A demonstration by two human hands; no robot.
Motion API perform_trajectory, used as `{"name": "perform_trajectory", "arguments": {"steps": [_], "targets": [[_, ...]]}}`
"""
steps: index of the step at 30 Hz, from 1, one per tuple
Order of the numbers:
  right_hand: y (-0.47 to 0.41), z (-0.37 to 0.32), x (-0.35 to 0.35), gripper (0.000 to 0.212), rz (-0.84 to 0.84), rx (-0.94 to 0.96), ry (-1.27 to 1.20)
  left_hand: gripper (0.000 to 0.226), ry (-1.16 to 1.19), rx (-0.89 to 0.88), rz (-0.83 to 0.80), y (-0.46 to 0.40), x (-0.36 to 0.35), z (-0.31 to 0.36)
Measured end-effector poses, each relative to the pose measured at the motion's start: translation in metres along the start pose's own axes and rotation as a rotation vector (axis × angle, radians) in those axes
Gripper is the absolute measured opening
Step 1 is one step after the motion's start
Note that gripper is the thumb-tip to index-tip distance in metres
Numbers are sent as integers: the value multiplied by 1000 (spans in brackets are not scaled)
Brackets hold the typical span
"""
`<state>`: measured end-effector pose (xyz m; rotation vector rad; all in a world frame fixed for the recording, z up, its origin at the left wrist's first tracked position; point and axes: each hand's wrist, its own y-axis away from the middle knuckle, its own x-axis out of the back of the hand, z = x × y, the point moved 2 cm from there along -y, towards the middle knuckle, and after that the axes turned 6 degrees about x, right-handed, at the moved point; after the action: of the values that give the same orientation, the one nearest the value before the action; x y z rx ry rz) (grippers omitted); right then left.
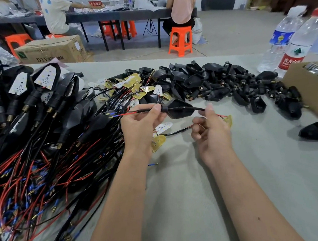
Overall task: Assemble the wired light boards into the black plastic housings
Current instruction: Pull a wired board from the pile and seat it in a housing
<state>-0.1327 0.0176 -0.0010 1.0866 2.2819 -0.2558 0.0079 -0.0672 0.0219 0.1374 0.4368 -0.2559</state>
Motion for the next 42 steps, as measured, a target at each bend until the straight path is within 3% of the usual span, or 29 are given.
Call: {"name": "perform_trajectory", "arguments": {"steps": [3, 5, 12, 18, 20, 27, 29, 32, 35, 37, 42], "targets": [[-3, 1, 4, 49, 23, -85, -276, 6, 36, 37, 30, -2, 3, -1], [-3, 2, 4, 51, 22, -63, -274, 4, 27, 51, 38, -1, 2, -3], [9, 10, -9, 46, -71, 45, 258, 4, -11, 60, -1, 7, -12, -13], [5, 10, -7, 67, -3, 46, 354, 4, 81, -25, 90, 3, -6, -10], [5, 11, -6, 62, 30, 75, 373, 3, 88, -33, 82, 5, -7, -9], [7, 4, 0, 13, 63, 336, 473, 16, 287, 9, 45, 7, -7, 0], [7, 3, 0, 12, 60, 332, 399, 16, 336, 65, 33, 8, -7, 0], [8, 5, -3, 25, 57, 168, 119, 15, 360, 100, 22, 8, -8, 1], [3, 0, 3, 41, 146, 56, -200, 14, 368, 120, 18, 7, -6, 4], [-2, -7, 8, 36, 214, 51, -318, 17, 362, 154, -6, 6, -3, 6], [-4, -5, 11, 21, 193, 57, -125, 24, 278, 205, -85, 6, 4, 9]]}}
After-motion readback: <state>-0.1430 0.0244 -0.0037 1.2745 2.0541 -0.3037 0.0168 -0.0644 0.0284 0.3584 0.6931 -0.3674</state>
